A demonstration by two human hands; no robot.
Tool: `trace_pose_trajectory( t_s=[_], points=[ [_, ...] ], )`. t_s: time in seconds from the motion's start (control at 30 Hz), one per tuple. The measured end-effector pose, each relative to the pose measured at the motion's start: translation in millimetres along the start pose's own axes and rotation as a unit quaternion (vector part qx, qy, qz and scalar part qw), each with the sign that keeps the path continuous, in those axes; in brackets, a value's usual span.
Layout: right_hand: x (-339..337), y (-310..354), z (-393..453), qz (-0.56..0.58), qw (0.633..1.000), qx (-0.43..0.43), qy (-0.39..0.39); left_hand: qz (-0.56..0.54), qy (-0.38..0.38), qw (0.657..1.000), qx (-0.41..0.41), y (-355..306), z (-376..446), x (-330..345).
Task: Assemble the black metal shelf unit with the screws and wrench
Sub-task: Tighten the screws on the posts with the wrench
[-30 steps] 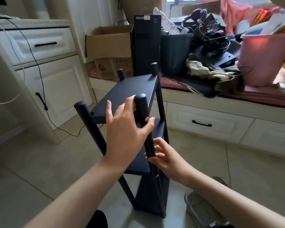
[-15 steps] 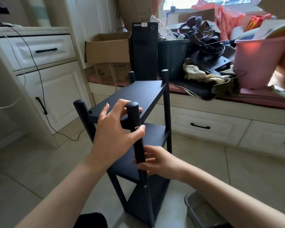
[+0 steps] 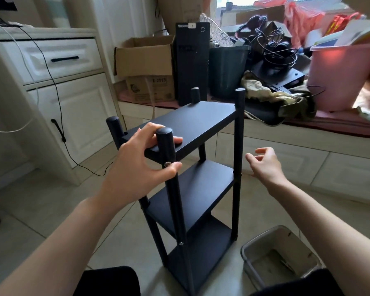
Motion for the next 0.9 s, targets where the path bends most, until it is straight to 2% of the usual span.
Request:
trace_pose_trajectory(
  t_s=[0.1, 0.23, 0.37, 0.6, 0.9],
  points=[
    [-0.2, -8.7, 8.5, -0.019, 0.999, 0.02, 0.024, -0.002, 0.018, 1.0, 0.006, -4.2, -2.5, 0.4],
    [9.1, 0.0, 7.7, -0.008, 0.998, -0.021, 0.063, 0.007, 0.045, 0.999, 0.026, -10.8, -7.8, 1.7],
    [11.0, 6.1, 5.1, -0.001, 0.998, -0.025, 0.06, 0.029, 0.047, 0.998, 0.026, -6.3, -10.6, -6.4],
    [8.8, 11.9, -8.7, 0.008, 0.997, -0.035, 0.074, 0.085, 0.004, 0.996, -0.005, 31.0, -4.2, -32.0],
    [-25.7, 1.8, -32.3, 0.025, 0.99, -0.024, 0.134, 0.054, -0.059, 0.996, -0.041, 63.8, 21.7, -24.2]
  ],
)
Point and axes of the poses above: each hand's wrist, its own z-axis towards the middle knuckle, its own x-axis out of the palm, y = z × x, the point moved 5 cm from there along z, towards the middle knuckle, and after that the axes turned 2 degrees about y, right-handed, at the moved point
